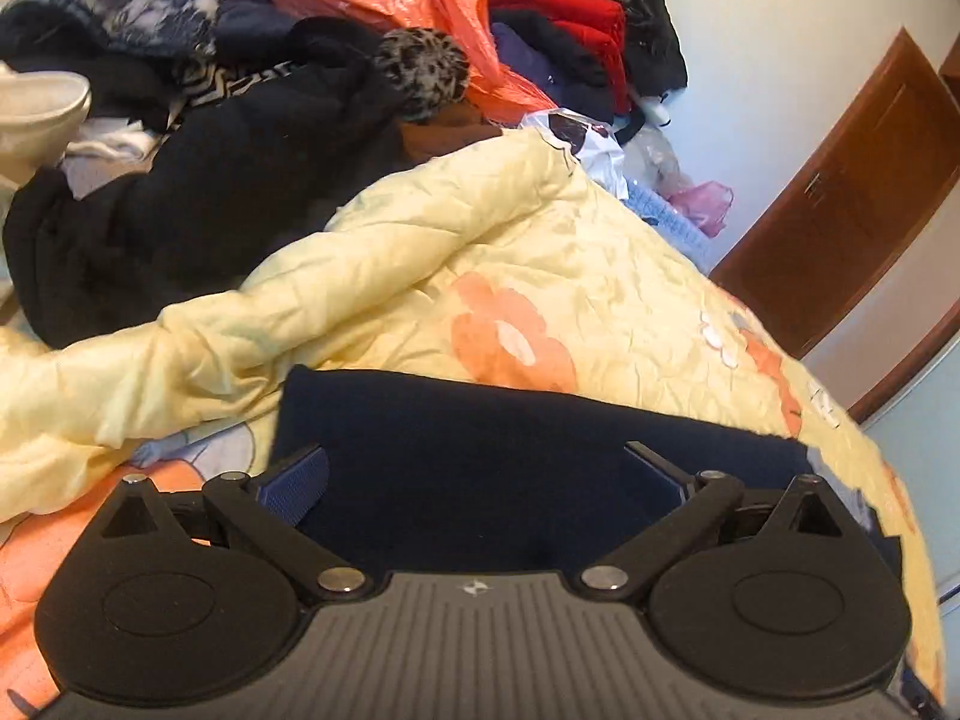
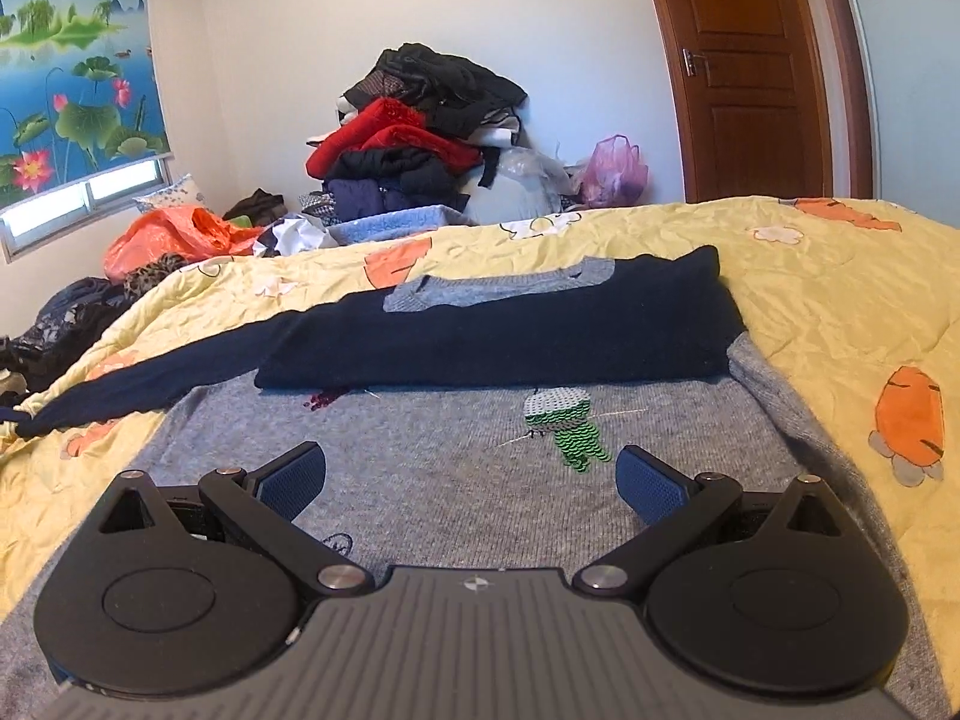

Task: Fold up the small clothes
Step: 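Grasp the other navy sleeve cuff with the left gripper, then carry the held sleeve across the body onto the folded sleeve, open left gripper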

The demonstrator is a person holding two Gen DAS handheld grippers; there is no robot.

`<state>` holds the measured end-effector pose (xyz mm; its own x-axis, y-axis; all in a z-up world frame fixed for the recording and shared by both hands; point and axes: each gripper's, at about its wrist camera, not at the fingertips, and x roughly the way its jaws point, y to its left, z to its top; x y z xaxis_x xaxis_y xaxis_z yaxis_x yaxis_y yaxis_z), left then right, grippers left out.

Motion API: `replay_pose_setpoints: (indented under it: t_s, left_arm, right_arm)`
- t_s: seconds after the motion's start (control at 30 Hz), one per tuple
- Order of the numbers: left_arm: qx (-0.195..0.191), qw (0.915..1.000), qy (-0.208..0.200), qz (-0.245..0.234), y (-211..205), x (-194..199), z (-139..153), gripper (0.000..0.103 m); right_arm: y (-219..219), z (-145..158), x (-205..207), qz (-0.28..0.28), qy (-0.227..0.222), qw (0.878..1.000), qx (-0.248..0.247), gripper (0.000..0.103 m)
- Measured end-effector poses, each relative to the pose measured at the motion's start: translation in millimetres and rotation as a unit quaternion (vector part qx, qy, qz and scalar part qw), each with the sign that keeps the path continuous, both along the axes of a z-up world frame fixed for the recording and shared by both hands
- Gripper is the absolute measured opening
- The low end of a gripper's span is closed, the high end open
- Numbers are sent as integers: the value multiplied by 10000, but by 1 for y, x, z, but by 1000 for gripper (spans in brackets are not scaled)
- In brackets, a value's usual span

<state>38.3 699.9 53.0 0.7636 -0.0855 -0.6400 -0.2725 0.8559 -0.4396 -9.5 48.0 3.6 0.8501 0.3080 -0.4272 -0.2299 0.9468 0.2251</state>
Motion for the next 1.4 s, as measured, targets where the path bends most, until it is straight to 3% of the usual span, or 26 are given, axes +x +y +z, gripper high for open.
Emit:
replay_pose_setpoints:
  t_s: [0.23, 0.33, 0.43, 0.63, 0.73, 0.77, 0.8, 0.9, 1.07, 1.4]
  left_arm:
    - [294, 9990, 282, 171, 4, -24, -10, 103]
    - [22, 9995, 189, 252, 12, -29, -14, 103]
    - [-42, 9998, 100, 153, 12, -22, -15, 103]
    - [202, 9995, 152, 163, 8, -3, -20, 101]
    - [433, 9987, 256, 3, 0, 2, -20, 72]
    - [583, 9978, 315, 9, -2, 4, -20, 55]
    - [674, 9970, 383, 44, -2, 4, -20, 45]
    - [742, 9964, 392, 84, 1, 3, -18, 27]
    - [977, 9945, 363, 48, -5, 0, -10, 12]
    - [1715, 9849, 23, 232, -50, -11, 26, 10]
  right_arm:
    - [-3, -1, 1, -65, 28, 10000, 62, 103]
    - [-3, -1, 2, -62, 40, 10000, 65, 103]
    - [-4, -1, 3, -104, 71, 9999, 90, 103]
    - [-4, -2, 5, -129, 135, 9998, 92, 103]
    - [-4, -3, 7, -147, 169, 9997, 86, 103]
    - [-4, -3, 7, -151, 169, 9997, 86, 103]
    - [-4, -3, 6, -149, 167, 9997, 94, 103]
    - [-4, -3, 8, -153, 189, 9996, 106, 103]
    - [-5, -4, 9, -153, 222, 9995, 141, 103]
    - [-8, -3, 3, -189, 108, 9995, 238, 103]
